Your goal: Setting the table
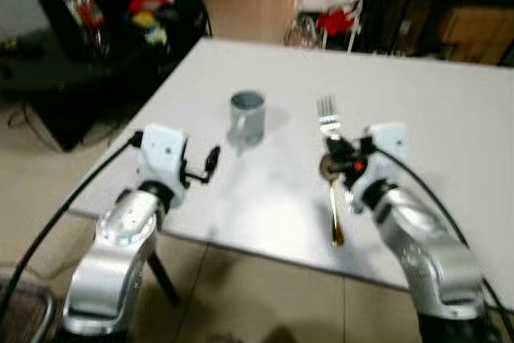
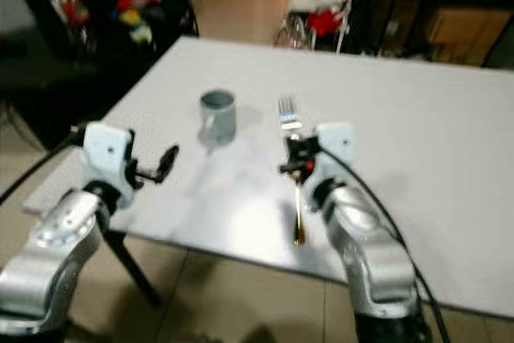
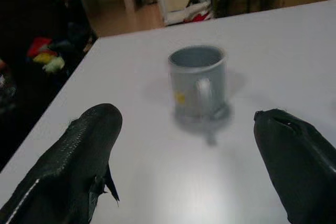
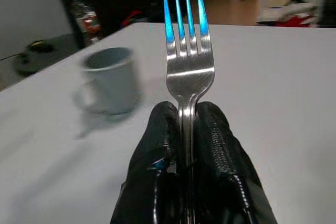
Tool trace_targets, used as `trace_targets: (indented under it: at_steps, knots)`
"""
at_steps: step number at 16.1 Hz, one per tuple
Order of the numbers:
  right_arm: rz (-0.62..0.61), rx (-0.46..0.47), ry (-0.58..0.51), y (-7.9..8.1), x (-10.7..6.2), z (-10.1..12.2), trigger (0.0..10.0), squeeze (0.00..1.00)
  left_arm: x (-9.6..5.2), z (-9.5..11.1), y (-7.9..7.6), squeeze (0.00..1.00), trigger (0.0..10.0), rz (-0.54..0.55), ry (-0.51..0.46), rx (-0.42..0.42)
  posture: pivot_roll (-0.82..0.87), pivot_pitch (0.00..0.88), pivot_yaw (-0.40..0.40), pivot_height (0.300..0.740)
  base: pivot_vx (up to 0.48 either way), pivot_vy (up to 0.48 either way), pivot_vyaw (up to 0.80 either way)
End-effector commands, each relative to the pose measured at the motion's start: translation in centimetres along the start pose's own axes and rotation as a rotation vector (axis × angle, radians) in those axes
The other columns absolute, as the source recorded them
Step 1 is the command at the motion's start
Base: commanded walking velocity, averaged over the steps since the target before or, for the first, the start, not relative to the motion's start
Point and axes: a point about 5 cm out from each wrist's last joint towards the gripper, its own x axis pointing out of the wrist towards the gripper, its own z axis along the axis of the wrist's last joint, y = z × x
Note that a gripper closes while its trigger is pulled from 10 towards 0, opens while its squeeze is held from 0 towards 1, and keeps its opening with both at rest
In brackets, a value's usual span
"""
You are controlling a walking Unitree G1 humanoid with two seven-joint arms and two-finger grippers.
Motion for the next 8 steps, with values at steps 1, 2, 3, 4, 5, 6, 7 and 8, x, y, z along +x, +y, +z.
trace_targets:
  at_steps: [1,2,3,4,5,6,7,8]
  knots:
    - [-0.038,-0.004,0.021,-0.52,-0.31,-0.09,10.0,0.0,0.03,0.08,-0.59,0.0,10.0,-0.038,0.006,0.006,0.13,0.0,0.068,0.74,0.0,0.0,0.0]
    - [-0.037,-0.002,0.025,-0.52,-0.3,-0.1,10.0,0.0,0.04,0.04,-0.58,0.0,10.0,-0.039,0.008,0.009,0.13,0.0,0.068,0.74,0.0,0.0,0.0]
    - [-0.031,0.006,0.04,-0.51,-0.27,-0.18,10.0,0.0,0.03,-0.05,-0.55,0.0,10.0,-0.044,0.016,0.014,0.13,0.0,0.069,0.74,0.0,0.0,0.0]
    - [-0.031,0.02,0.061,-0.48,-0.24,-0.31,10.0,0.0,-0.02,-0.15,-0.54,0.0,10.0,-0.055,0.023,0.015,0.13,0.0,0.067,0.74,0.0,0.0,0.0]
    - [-0.043,0.02,0.091,-0.59,-0.14,-0.46,10.0,0.0,-0.12,-0.26,-0.7,0.0,10.0,-0.083,0.03,0.017,0.13,0.0,0.065,0.74,0.0,0.0,0.0]
    - [-0.049,0.02,0.108,-0.66,-0.04,-0.57,10.0,0.0,-0.18,-0.33,-0.8,0.0,10.0,-0.1,0.036,0.015,0.13,0.0,0.065,0.74,0.0,0.0,0.0]
    - [-0.078,0.019,0.144,-0.91,0.15,-0.8,10.0,0.0,-0.33,-0.44,-1.18,0.0,10.0,-0.153,0.046,0.016,0.13,0.0,0.065,0.74,0.0,0.0,0.0]
    - [-0.105,0.027,0.169,-1.13,0.33,-0.97,10.0,0.0,-0.46,-0.56,-1.5,0.0,10.0,-0.202,0.058,0.019,0.13,0.0,0.064,0.74,0.0,0.0,0.0]
